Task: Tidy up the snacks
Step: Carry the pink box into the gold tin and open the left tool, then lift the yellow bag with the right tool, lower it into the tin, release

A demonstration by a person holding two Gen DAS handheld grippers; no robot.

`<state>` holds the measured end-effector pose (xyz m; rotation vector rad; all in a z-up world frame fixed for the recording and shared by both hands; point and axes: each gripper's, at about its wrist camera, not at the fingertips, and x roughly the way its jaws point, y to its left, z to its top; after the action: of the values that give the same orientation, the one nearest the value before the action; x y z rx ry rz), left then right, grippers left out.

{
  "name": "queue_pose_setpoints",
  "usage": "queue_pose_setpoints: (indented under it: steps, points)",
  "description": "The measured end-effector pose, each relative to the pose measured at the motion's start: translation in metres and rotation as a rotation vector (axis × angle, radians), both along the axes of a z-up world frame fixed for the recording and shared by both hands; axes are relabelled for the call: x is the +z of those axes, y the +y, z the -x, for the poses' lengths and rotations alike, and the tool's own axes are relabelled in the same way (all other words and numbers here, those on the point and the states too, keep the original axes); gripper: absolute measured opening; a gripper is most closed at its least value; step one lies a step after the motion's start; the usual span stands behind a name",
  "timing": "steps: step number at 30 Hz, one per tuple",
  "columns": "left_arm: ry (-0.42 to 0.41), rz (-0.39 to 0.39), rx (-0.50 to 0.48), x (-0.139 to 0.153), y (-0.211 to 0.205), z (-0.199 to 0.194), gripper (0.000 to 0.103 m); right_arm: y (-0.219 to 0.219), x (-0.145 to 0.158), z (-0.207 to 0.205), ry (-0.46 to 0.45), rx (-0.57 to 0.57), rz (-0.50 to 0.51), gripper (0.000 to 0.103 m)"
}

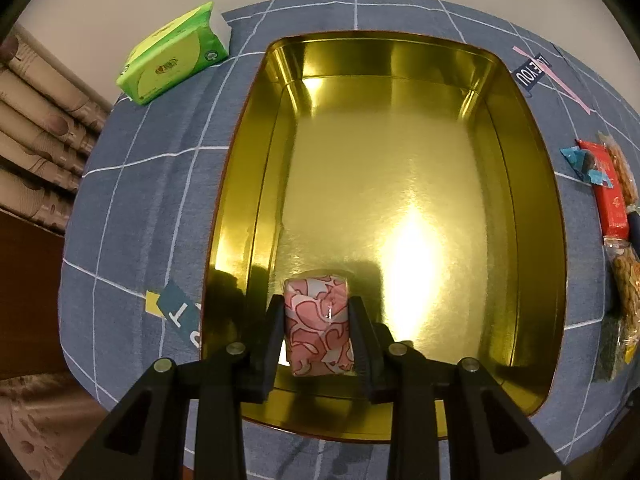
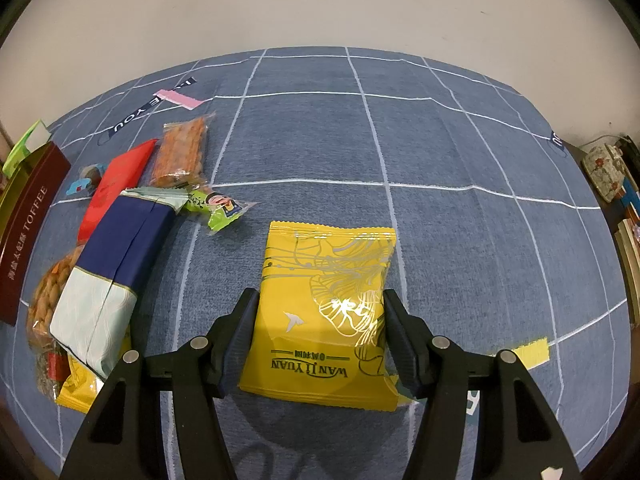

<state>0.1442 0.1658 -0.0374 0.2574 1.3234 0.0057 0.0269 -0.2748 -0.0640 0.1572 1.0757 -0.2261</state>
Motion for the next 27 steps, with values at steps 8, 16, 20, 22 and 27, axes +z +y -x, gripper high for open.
queue_pose_setpoints:
  steps: [8,16,20,22,27]
  points:
    - [-0.026,-0.011,-0.004,0.002,0.002,0.003,0.032,0.000,0.000,0.000,0.001,-0.001,0.002,0.056]
    - [-0.070,0.009,-0.016,0.015,-0.002,0.008,0.043,0.000,0.001,0.001,0.001,-0.003,0.006,0.056]
    - [-0.098,0.022,-0.007,0.022,-0.002,0.011,0.044,0.001,0.001,0.001,0.000,-0.015,0.007,0.056]
    - [-0.127,0.015,0.000,0.028,-0.002,0.014,0.044,0.002,0.001,0.002,0.003,-0.019,0.009,0.056]
    - [-0.221,0.016,0.037,0.046,0.001,0.033,0.044,0.003,0.003,0.002,0.013,-0.026,0.010,0.056]
